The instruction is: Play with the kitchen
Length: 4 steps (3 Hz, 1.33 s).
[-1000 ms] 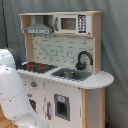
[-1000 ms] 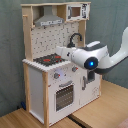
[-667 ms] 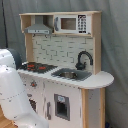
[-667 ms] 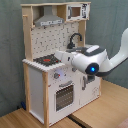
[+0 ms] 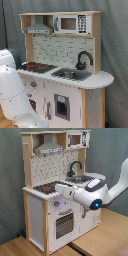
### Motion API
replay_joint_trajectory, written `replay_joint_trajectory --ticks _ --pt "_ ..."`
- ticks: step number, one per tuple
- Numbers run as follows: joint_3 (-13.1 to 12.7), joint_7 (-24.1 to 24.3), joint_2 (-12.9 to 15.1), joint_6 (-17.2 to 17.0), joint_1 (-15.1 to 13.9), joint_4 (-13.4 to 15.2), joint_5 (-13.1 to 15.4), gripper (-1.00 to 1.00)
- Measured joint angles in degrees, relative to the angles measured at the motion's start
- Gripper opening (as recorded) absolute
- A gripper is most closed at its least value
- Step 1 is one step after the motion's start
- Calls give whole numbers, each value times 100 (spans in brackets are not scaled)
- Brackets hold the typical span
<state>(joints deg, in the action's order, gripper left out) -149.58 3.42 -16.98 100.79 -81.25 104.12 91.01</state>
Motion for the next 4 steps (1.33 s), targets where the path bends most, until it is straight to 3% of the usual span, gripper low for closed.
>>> replay_joint_trajectory --ticks 2,4 --pt "89 687 167 490 -28 329 908 100" --pt "280 1449 614 774 -90 997 1716 100"
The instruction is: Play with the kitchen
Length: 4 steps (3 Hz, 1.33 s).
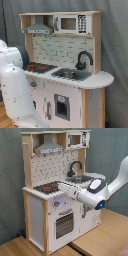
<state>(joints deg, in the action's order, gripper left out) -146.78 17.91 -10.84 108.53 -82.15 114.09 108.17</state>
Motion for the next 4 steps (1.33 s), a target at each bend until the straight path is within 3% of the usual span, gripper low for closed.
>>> replay_joint_trajectory --ticks 4 --pt "90 1307 1087 56 -11 1559 1302 100"
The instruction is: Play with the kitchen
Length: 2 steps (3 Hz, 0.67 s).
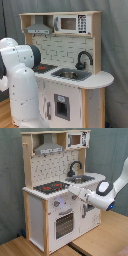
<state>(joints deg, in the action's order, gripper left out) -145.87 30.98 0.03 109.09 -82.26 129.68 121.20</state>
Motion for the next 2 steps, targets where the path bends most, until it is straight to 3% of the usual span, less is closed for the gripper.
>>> replay_joint_trajectory --ticks 2 --pt "29 839 441 -21 -100 740 306 100"
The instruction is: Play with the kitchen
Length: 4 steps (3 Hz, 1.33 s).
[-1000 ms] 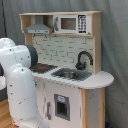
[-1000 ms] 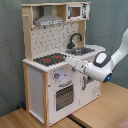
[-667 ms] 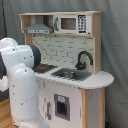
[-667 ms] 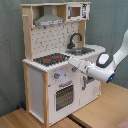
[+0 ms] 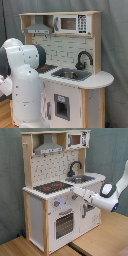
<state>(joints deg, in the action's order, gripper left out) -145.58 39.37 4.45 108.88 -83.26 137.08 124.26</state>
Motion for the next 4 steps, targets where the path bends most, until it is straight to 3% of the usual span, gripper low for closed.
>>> replay_joint_trajectory --ticks 3,4 --pt "48 1655 44 26 -689 676 217 100" --pt "49 2291 19 38 -749 793 217 100"
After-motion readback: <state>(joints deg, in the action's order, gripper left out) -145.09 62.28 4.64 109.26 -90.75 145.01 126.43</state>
